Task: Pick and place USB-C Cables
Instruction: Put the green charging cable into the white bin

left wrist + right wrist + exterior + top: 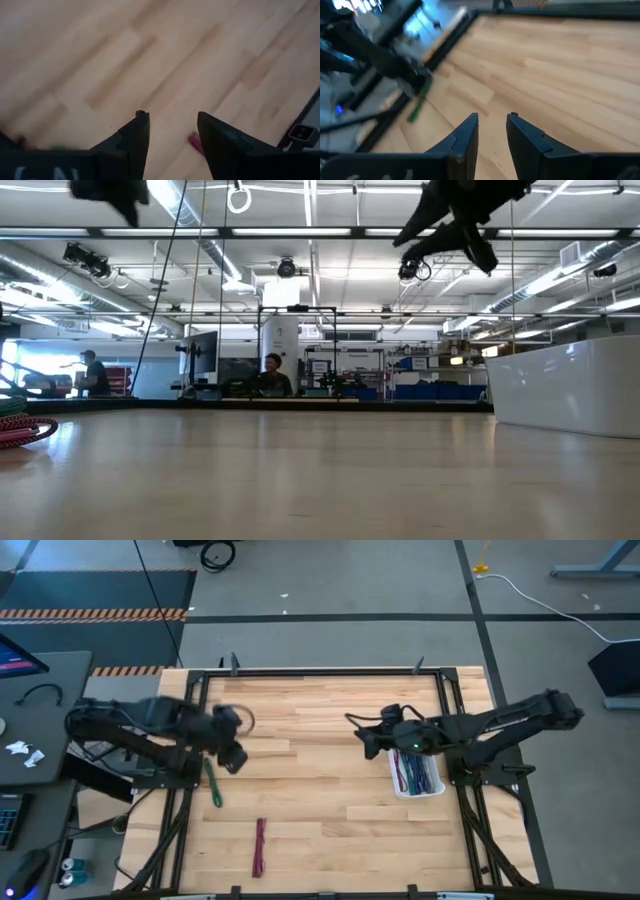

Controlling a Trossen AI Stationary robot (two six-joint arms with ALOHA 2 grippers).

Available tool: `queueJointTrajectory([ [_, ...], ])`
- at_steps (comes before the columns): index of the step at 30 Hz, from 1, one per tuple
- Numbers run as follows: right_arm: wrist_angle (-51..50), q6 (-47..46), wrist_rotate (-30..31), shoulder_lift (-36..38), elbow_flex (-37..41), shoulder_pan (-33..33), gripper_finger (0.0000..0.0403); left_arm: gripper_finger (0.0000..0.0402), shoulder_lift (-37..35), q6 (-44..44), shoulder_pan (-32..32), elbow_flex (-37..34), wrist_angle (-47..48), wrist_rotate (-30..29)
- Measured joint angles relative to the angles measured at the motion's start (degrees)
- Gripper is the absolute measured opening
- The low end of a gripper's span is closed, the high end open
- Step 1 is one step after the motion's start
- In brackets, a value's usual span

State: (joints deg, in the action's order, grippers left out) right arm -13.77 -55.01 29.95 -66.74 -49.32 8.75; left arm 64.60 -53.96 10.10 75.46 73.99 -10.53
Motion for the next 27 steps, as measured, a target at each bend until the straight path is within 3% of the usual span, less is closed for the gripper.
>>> queueJointTrajectory([
  [4,-0.32,2.96,-8.89,-2.37,0.05,-2.36,0.0105,0.0172,0.02,-16.99,6.57,-10.48,-2.37,1.10],
  [8,-0.14,7.03,-17.41,-4.42,0.05,-3.83,0.0105,0.0176,0.06,-36.07,11.50,-22.64,-9.07,10.25],
  [12,-0.22,11.01,-23.14,-5.52,0.05,-4.15,0.0105,0.0200,0.05,-52.70,16.06,-32.79,-16.31,16.97],
  [15,-0.19,13.57,-26.12,-5.43,0.05,-3.72,0.0105,0.0232,0.05,-63.32,18.68,-38.23,-20.04,18.37],
  [21,-0.53,16.20,-28.47,-5.12,0.07,-0.44,0.0105,0.0285,0.18,-70.51,19.34,-45.52,-21.54,17.03],
  [27,-0.66,16.66,-28.65,-5.12,0.05,4.79,0.0105,0.0279,0.14,-71.88,19.24,-50.34,-25.20,15.43],
])
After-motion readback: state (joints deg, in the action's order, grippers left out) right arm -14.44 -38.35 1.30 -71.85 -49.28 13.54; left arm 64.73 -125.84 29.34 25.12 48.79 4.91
